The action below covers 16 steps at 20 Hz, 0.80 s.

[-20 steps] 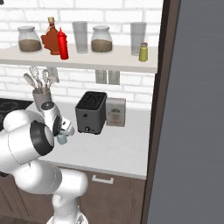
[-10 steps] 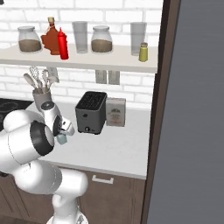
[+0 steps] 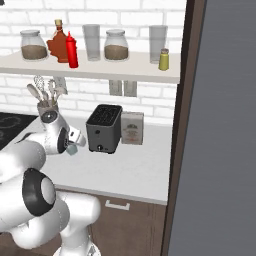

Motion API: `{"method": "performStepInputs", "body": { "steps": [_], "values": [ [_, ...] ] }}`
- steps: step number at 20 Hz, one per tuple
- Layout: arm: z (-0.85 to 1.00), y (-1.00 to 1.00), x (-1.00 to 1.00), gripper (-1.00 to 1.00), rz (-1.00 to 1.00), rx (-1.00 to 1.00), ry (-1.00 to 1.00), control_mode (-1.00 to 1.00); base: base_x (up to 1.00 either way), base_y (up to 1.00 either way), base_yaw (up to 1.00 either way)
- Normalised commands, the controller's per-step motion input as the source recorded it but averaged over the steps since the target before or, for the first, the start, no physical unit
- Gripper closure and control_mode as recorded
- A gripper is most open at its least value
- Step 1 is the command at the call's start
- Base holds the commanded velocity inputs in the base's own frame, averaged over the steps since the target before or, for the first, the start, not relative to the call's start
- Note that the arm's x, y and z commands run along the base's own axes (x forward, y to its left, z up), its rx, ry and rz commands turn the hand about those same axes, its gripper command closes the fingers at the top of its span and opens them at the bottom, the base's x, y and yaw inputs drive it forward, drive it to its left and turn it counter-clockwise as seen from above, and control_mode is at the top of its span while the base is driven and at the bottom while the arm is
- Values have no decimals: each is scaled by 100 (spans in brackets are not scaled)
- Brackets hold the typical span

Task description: Put the shaker and condiment bottle from the counter next to their counterparts in the cabinet.

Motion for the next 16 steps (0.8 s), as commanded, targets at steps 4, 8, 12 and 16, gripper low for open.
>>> {"method": "performStepInputs", "body": {
  "steps": [4,8,12,16],
  "values": [
    [88,-18,-3,100,0,-1,-17,-100,0,0,0],
    [96,-19,-6,100,0,-3,-24,-100,0,0,0],
    [87,-16,-14,100,0,-4,-24,-100,0,0,0],
    [52,-16,-21,100,0,0,-13,-100,0,0,0]
  ]
}}
